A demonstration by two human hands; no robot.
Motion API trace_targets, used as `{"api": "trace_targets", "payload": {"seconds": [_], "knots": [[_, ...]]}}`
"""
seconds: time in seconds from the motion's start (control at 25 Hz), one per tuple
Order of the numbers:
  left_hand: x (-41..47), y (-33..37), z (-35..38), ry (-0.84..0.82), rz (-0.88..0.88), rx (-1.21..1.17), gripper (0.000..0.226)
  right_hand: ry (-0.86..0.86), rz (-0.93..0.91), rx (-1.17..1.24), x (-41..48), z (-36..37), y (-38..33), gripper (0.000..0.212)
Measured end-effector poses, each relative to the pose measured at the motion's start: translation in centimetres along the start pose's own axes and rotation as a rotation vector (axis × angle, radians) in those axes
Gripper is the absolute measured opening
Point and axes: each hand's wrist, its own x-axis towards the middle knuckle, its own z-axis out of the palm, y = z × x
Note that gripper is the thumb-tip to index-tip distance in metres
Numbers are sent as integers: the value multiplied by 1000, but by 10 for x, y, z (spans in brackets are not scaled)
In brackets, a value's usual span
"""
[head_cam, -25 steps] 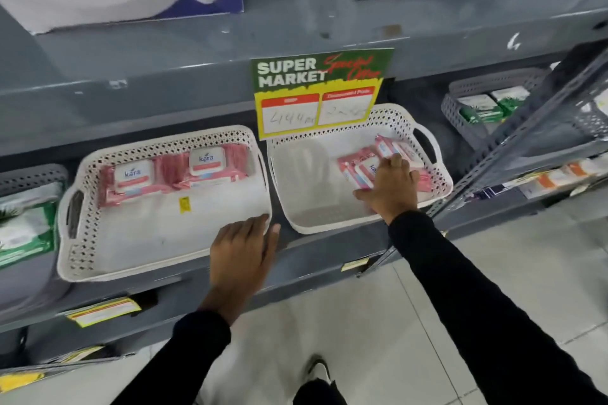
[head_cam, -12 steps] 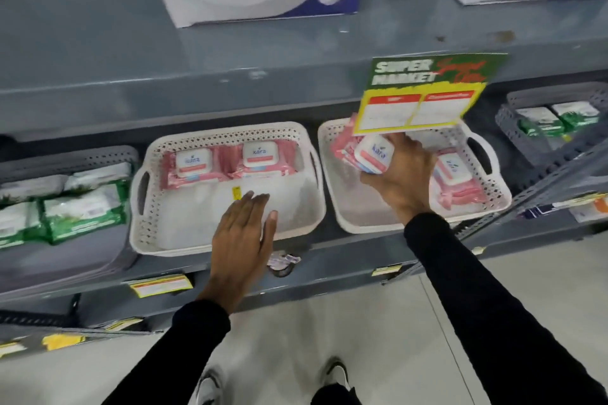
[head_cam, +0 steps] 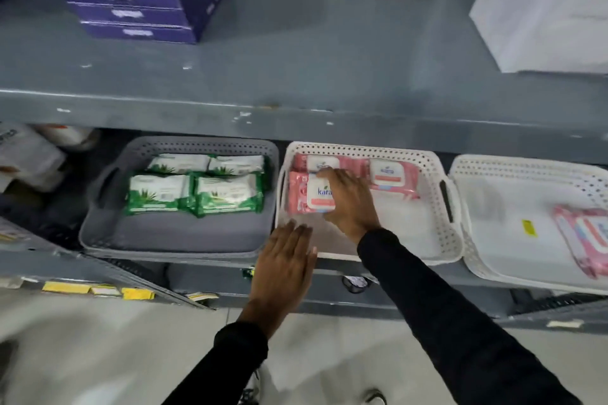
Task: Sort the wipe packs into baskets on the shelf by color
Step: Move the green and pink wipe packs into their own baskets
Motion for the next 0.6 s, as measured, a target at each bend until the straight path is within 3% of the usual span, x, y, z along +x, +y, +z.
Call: {"api": "trace_targets", "payload": {"seconds": [0.24,0.32,0.48,0.6], "knots": [[2,1,-3,-15,-17,-9,46,-39,-42,110,0,4,3,94],[8,10,-4,7,-7,-24,41,34,7,195,-5,-14,20,88],[26,48,10,1,65,-41,40,268,205,194,-35,-60,91,62],[41,100,26,13,182,-47,28,354,471,58,-88,-94,188,60]]}}
